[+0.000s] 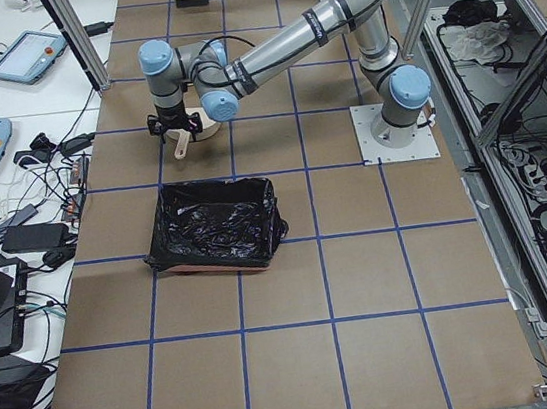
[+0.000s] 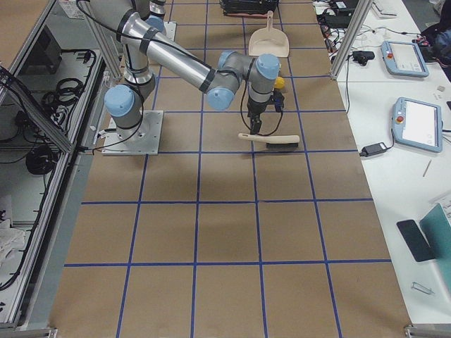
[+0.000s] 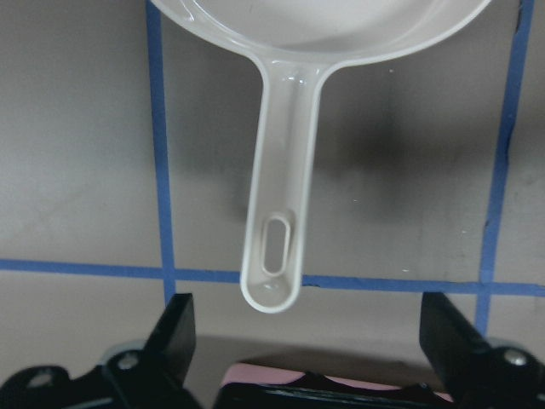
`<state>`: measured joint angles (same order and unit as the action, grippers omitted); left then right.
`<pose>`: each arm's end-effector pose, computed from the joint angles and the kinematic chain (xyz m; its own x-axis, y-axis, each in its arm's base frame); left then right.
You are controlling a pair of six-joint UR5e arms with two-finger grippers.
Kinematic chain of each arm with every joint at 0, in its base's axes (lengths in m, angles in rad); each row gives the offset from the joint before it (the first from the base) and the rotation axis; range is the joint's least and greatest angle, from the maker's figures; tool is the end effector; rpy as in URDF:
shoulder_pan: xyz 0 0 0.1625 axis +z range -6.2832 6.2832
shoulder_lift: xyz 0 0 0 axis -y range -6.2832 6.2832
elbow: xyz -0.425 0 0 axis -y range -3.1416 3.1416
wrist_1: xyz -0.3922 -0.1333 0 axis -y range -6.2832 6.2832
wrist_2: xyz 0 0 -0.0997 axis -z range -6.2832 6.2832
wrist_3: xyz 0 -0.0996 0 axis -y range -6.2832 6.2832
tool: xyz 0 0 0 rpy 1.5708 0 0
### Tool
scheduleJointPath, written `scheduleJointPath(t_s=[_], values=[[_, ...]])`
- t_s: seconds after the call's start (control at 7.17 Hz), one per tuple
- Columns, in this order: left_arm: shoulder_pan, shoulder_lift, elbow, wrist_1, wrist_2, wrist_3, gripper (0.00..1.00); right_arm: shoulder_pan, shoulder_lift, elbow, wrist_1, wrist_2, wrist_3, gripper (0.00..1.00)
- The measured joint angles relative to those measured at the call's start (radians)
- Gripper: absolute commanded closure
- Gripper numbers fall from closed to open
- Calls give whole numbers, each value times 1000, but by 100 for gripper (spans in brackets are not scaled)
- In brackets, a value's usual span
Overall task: Sweep and dump trash into bin
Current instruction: 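Hold the dustpan with the left gripper while the right gripper lifts the brush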
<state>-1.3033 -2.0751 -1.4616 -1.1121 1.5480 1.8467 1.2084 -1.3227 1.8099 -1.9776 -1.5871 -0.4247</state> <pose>0.0472 -0.6851 0.2906 0.0090 0.9977 -0.0673 0.9999 -0.0093 -0.0046 -0.0691 -0.5538 0.2836 -0.9979 -0.0622 -0.0183 -0.0634 0.9948 0.0799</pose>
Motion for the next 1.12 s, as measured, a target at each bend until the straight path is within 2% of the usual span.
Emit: scheduleJointPath(t_s=[0.42, 0.56, 0.7, 0.98, 1.12], values=[[-1, -64, 14, -2, -21, -2, 7, -23, 66, 7, -37, 6, 0, 4], [-1, -69, 15, -2, -27, -3, 8, -34, 78, 8, -34, 6, 2, 7], [-1, -74, 15, -4, -37, -4, 17, -39, 85, 8, -30, 6, 8, 10], [-1, -80, 15, -11, -46, -24, 29, -41, 91, 9, -27, 7, 22, 12], [-1, -80, 15, -12, -46, -32, 33, -41, 92, 9, -26, 7, 25, 19]])
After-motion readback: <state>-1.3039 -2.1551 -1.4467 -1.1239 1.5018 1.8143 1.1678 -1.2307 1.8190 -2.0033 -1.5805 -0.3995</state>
